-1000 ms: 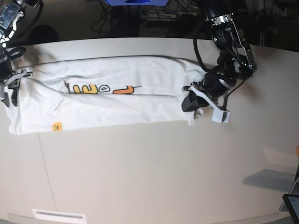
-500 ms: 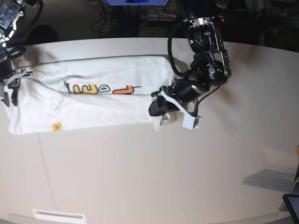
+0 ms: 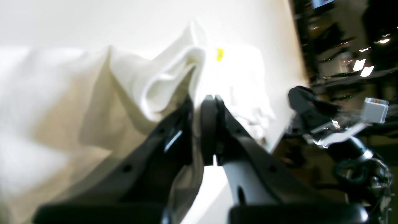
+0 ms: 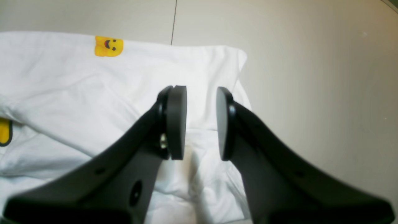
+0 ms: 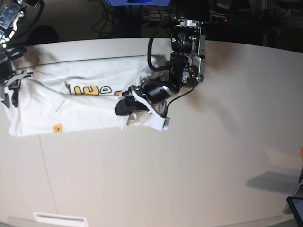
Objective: Fold the T-shirt properly
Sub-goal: 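Carry the strip end over the strip and lay it near the right gripper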
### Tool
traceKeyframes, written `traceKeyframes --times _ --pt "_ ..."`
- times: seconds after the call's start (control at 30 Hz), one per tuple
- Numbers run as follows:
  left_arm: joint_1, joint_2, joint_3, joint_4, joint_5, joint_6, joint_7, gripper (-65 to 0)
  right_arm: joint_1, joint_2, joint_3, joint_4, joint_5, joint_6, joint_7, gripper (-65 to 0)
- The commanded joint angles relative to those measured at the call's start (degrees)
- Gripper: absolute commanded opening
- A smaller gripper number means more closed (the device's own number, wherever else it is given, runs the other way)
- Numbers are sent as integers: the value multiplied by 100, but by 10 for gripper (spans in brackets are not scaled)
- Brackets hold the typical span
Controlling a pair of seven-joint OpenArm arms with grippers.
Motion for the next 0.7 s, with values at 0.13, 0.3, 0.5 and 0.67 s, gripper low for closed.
traceKeyframes --times 0.13,0.3,0.5,0.67 --pt "-428 29 71 -451 -225 -26 -193 -650 15 94 36 65 86 -27 159 -490" --pt "-622 29 405 -732 -225 -26 -211 -650 15 94 18 65 86 -27 159 -490" --pt "-762 29 607 -882 -234 -26 -211 -650 24 94 18 65 95 -27 159 -490" --pt "-771 29 607 -961 -234 -26 -211 -650 24 94 18 65 104 -27 159 -490"
